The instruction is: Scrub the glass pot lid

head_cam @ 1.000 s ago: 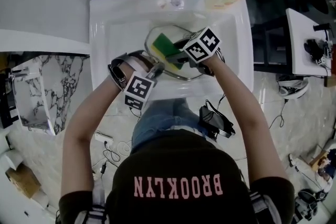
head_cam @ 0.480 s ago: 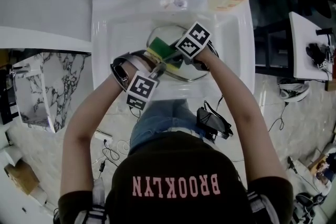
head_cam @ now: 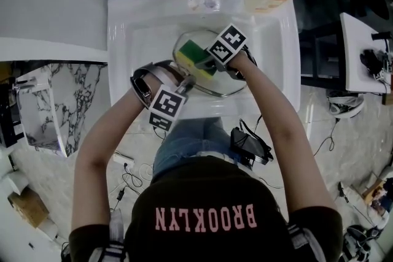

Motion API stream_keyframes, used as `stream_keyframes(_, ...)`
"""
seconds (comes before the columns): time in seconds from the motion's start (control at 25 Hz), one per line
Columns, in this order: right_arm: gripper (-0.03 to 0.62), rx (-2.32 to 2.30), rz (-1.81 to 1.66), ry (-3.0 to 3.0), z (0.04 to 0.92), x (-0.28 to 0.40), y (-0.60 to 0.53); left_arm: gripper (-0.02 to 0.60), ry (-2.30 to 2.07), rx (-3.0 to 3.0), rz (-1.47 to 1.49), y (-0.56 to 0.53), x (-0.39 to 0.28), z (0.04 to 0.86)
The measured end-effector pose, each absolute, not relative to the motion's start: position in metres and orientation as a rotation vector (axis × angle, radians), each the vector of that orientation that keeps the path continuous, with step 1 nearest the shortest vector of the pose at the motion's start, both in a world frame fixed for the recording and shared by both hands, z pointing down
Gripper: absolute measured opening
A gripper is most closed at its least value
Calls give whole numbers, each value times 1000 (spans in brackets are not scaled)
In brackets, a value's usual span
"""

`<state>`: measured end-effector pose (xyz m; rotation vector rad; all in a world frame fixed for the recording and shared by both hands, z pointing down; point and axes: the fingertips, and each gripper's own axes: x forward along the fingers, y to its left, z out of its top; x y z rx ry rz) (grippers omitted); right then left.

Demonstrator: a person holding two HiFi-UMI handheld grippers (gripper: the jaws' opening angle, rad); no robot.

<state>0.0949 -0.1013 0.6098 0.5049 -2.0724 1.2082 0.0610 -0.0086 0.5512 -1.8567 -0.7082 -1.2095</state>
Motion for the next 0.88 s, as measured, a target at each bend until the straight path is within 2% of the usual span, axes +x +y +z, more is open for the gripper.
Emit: stream_keyframes(0.88,272,822,1257,-1796,668,168,-124,52,-716,-1874,-1200,-8,58,550)
